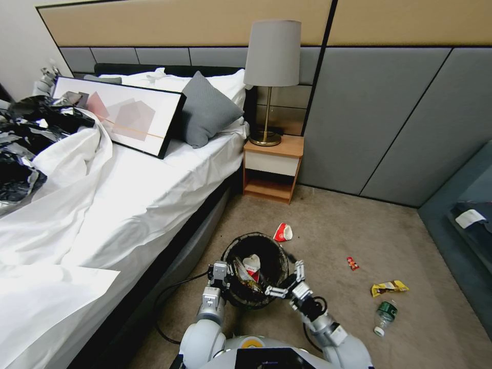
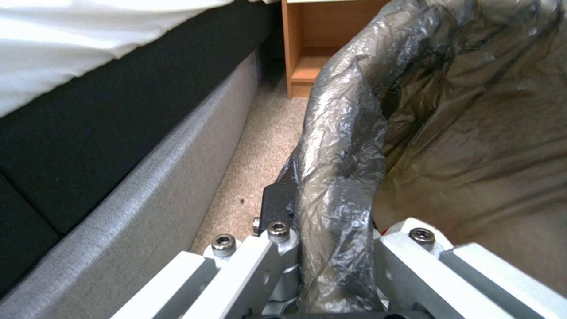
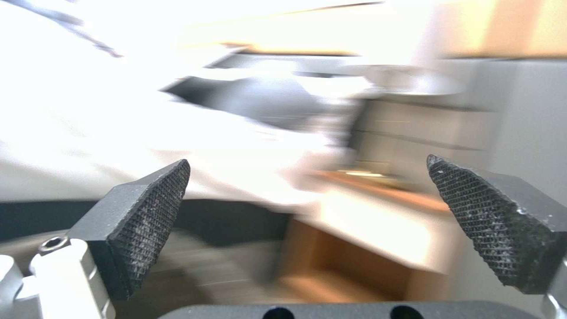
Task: Pick up the trash bin, then pick up the garbage from the floor and place it into the trash bin.
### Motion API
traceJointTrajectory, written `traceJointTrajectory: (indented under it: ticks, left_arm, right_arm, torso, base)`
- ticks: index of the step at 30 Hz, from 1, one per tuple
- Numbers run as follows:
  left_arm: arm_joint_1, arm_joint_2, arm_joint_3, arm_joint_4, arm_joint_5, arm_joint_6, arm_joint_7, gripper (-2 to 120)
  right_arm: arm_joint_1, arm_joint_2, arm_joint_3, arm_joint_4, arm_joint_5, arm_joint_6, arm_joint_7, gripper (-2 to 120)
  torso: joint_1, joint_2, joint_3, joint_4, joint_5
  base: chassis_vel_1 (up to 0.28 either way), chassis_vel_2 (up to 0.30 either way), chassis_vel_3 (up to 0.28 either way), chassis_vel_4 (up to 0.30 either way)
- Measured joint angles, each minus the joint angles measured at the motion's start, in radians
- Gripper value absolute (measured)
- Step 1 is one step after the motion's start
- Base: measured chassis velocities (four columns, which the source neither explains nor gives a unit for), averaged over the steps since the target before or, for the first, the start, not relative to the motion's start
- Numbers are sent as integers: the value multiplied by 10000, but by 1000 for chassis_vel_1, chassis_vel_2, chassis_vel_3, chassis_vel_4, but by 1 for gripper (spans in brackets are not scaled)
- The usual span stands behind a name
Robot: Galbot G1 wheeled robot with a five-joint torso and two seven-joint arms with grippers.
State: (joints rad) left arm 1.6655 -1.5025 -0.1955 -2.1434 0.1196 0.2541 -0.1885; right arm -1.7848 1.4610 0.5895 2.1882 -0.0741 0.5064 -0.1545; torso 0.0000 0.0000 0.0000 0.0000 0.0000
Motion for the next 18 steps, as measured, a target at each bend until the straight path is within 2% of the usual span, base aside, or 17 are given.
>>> traceJointTrajectory:
  ticks: [1, 3, 6, 8, 12, 15, 18]
  left_arm:
    - [9, 1, 1, -22, -6, 0, 0, 1]
    - [20, 3, 4, -52, -8, 0, 0, 1]
    - [26, 6, 0, -78, -9, -1, 0, 1]
    - [56, 15, -32, -126, -10, -1, 0, 1]
    - [74, 21, -65, -162, -10, -1, -1, 1]
    - [82, 5, -81, -177, -10, -1, -2, 1]
    - [88, -5, -80, -178, -2, -1, -1, 1]
  right_arm:
    - [103, 21, 305, 38, -22, -507, 685, 100]
    - [321, 38, 761, -27, -37, -1091, 1390, 100]
    - [460, 31, 1111, -200, 1, -1429, 1732, 100]
    - [659, -17, 1664, -735, 140, -1835, 2057, 100]
    - [837, -110, 2133, -1520, 328, -2031, 2238, 100]
    - [1226, -237, 2531, -2991, 634, -1993, 2532, 100]
    - [1428, -287, 2681, -3711, 772, -1959, 2600, 100]
  torso:
    - [0, 0, 0, -1, 0]
    - [0, 0, 0, 0, 1]
    - [0, 0, 0, 0, 1]
    - [0, 0, 0, -1, 2]
    - [0, 0, 0, -1, 1]
    - [0, 0, 0, -1, 3]
    - [0, -1, 0, 0, 1]
  base:
    - [0, 0, 0, 0]
    - [0, 0, 0, 0]
    - [0, 0, 0, 0]
    - [0, 0, 0, 0]
    - [0, 0, 0, 0]
    - [0, 0, 0, 0]
    - [0, 0, 0, 0]
